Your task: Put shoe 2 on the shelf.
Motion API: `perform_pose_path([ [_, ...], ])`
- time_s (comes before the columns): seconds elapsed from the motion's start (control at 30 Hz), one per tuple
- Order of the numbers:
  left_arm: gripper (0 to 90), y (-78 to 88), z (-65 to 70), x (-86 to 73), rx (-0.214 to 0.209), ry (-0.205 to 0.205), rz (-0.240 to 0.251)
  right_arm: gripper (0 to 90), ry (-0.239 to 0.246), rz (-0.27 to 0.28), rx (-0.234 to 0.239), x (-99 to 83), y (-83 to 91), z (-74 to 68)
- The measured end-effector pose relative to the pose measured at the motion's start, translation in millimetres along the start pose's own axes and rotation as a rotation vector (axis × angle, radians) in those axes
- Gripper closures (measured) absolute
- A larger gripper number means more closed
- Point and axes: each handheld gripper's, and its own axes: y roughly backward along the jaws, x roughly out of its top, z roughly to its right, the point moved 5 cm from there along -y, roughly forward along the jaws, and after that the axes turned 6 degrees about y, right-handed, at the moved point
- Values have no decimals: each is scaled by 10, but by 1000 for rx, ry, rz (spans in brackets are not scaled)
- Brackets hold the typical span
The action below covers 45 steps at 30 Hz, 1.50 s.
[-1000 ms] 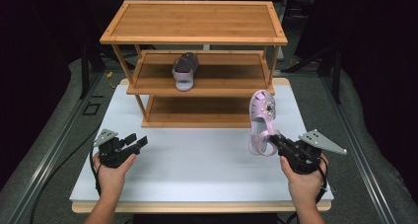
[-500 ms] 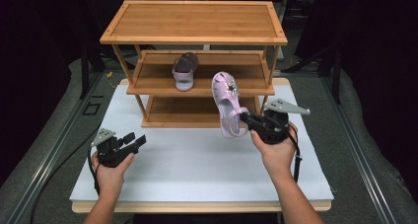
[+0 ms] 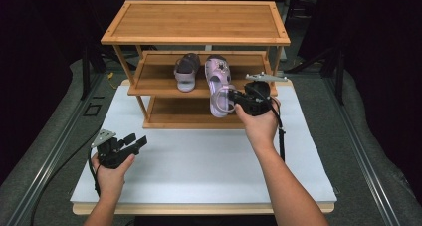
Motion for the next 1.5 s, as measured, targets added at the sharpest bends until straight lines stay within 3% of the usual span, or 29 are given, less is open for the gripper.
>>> perform_pose_path([
  [0.17, 465, -2, -9, 2, -2, 2, -2, 835, 1, -12, -43, 198, -160, -49],
  [0.47, 465, 12, -45, 17, -3, 14, 3, 835, -36, -14, -116, 434, -476, -4],
  [0.8, 465, 19, -71, 27, -3, 27, 11, 833, -41, -62, -189, 477, -717, 41],
  [0.93, 465, 9, -73, 21, -3, 27, 5, 833, -14, -87, -210, 500, -802, 62],
  [1.07, 465, 2, -81, 16, 0, 26, 2, 833, -30, -96, -234, 496, -898, 74],
  [1.17, 465, 3, -89, 18, 1, 28, 3, 833, -45, -103, -277, 492, -942, 80],
  [1.3, 465, 4, -93, 18, 1, 30, 3, 832, -55, -105, -273, 495, -967, 70],
  [1.47, 465, 5, -82, 20, -2, 27, 5, 830, -88, -117, -314, 510, -999, 30],
  [1.5, 466, 8, -83, 20, 0, 26, 4, 829, -20, -95, -289, 530, -1028, 72],
])
